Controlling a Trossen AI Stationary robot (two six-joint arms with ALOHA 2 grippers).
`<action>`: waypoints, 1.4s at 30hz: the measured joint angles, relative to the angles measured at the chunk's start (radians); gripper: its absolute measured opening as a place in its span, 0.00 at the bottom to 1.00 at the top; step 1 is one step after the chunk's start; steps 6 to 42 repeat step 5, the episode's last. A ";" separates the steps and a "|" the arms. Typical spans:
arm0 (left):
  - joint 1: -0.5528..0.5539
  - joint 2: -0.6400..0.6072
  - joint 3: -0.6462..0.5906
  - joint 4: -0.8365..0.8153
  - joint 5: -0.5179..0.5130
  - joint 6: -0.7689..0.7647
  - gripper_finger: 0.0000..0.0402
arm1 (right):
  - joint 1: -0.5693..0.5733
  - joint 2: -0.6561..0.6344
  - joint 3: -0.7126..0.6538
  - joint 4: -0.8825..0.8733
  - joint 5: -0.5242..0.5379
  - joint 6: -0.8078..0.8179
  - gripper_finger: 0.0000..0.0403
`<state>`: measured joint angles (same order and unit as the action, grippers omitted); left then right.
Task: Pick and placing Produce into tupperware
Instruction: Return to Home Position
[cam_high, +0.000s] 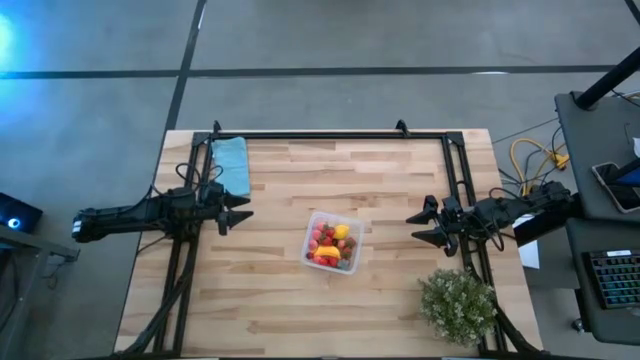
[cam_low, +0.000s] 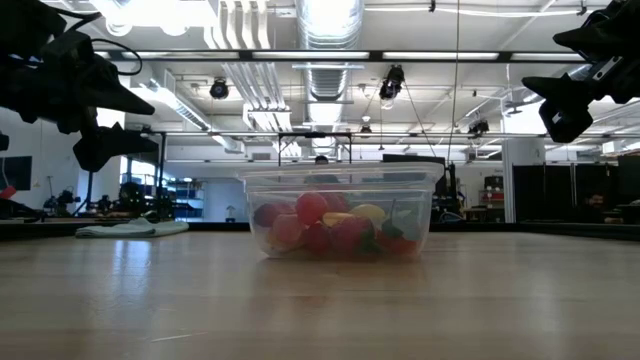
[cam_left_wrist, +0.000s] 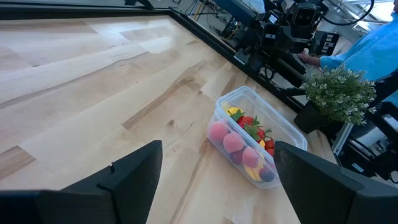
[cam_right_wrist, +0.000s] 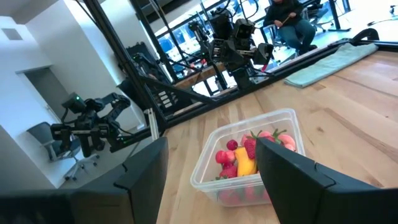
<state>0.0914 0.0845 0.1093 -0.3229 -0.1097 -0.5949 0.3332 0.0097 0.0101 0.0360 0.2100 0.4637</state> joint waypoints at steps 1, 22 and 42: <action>0.000 0.000 0.000 0.000 0.000 0.000 0.73 | 0.000 0.000 0.000 0.000 0.000 0.000 0.58; 0.000 0.000 0.000 0.000 0.000 0.000 0.73 | 0.000 0.000 0.000 0.000 0.000 0.000 0.58; 0.000 0.000 0.000 0.000 0.000 0.000 0.73 | 0.000 0.000 0.000 0.000 0.000 0.000 0.58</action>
